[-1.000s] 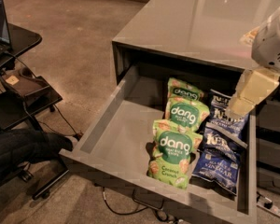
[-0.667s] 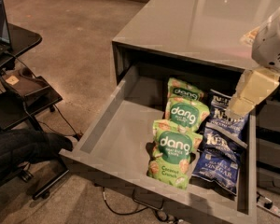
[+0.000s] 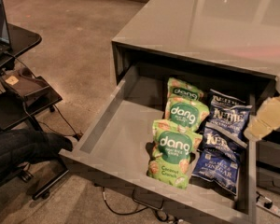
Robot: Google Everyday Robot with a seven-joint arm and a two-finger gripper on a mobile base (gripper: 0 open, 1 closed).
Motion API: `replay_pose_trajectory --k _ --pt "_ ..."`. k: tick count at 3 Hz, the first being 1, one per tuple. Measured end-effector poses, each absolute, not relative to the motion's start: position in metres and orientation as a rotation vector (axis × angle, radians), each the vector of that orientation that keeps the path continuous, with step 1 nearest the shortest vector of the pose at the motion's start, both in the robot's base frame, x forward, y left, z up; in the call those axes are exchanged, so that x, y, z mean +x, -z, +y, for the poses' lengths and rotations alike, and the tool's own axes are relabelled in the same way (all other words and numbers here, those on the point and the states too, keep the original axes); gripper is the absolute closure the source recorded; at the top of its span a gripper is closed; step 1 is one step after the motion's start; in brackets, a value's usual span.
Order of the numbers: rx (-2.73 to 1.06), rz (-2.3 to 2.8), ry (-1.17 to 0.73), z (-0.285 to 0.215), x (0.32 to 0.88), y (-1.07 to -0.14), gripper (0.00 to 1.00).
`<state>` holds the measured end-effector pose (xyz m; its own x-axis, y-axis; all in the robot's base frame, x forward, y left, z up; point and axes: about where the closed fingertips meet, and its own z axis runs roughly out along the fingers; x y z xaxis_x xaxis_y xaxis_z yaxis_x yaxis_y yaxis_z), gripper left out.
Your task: Pick blue chip bag from top drawer and place on counter
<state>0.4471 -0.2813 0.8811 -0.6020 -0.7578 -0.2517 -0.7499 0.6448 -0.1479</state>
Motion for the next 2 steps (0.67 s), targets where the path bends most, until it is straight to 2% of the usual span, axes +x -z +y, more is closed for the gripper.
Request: replay_pose_trajectory --k 1,2 --pt "-0.971 2.730 0.004 -0.3203 0.4368 -0.8617 0.00" --pt "-0.971 2.730 0.004 -0.3203 0.4368 -0.8617 0.00"
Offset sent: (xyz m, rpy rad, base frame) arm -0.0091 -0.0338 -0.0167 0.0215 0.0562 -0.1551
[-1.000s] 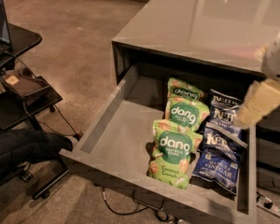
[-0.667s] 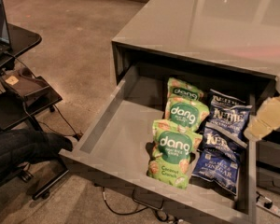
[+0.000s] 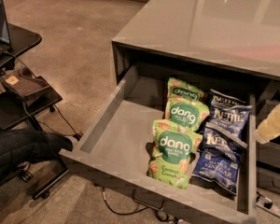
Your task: Pick blue chip bag from top drawer and place on counter
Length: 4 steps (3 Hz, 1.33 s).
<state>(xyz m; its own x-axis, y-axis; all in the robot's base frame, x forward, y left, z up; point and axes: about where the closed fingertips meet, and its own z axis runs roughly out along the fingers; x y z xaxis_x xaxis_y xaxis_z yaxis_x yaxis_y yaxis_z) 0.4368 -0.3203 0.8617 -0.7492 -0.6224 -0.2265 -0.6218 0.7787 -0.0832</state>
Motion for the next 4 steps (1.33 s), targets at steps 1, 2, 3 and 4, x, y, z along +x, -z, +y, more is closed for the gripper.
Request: replay_pose_trajectory --k 1,2,3,4 --pt "-0.930 2.756 -0.061 -0.328 0.442 -0.833 0.00" --pt "-0.872 2.764 -0.133 -0.337 0.446 -0.796 0.00" --pt "-0.776 2.758 -0.157 -0.349 0.450 -0.770 0.00" --pt "-0.785 2.758 -0.163 -0.346 0.451 -0.768 0.00"
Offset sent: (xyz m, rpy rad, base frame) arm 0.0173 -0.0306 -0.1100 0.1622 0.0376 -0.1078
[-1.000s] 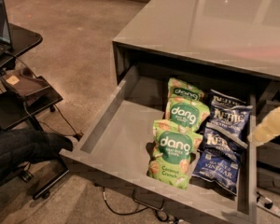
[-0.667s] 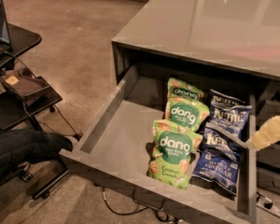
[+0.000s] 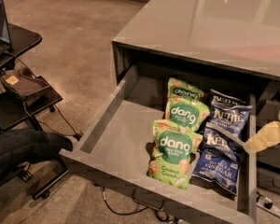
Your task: Pick blue chip bag from top drawer and place on counter
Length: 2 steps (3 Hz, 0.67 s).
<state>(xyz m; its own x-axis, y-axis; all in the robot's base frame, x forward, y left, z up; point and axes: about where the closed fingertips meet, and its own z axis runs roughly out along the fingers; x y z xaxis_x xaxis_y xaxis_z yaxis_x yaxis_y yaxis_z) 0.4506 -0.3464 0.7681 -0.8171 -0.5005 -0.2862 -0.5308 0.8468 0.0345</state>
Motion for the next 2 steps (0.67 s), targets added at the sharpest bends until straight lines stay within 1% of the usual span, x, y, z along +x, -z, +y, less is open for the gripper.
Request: replay_pose_trajectory --k 2 --pt "-0.942 2.742 -0.196 -0.314 0.452 -0.745 0.00"
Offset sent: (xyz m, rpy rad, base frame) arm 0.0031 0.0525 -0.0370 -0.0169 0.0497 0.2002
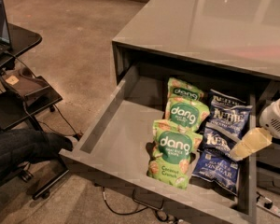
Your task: Pick blue chip bag from top drawer and place on counter
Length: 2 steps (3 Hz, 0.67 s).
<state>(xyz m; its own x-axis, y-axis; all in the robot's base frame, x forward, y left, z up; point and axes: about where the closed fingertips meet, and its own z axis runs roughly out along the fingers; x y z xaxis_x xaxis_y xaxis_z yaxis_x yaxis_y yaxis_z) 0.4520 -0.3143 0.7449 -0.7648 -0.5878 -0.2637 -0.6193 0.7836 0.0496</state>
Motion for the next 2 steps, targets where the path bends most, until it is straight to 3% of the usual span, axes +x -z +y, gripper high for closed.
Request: replay_pose_trajectory --k 2 --pt "-1.053 2.729 -0.206 -0.290 0.457 -0.730 0.02"
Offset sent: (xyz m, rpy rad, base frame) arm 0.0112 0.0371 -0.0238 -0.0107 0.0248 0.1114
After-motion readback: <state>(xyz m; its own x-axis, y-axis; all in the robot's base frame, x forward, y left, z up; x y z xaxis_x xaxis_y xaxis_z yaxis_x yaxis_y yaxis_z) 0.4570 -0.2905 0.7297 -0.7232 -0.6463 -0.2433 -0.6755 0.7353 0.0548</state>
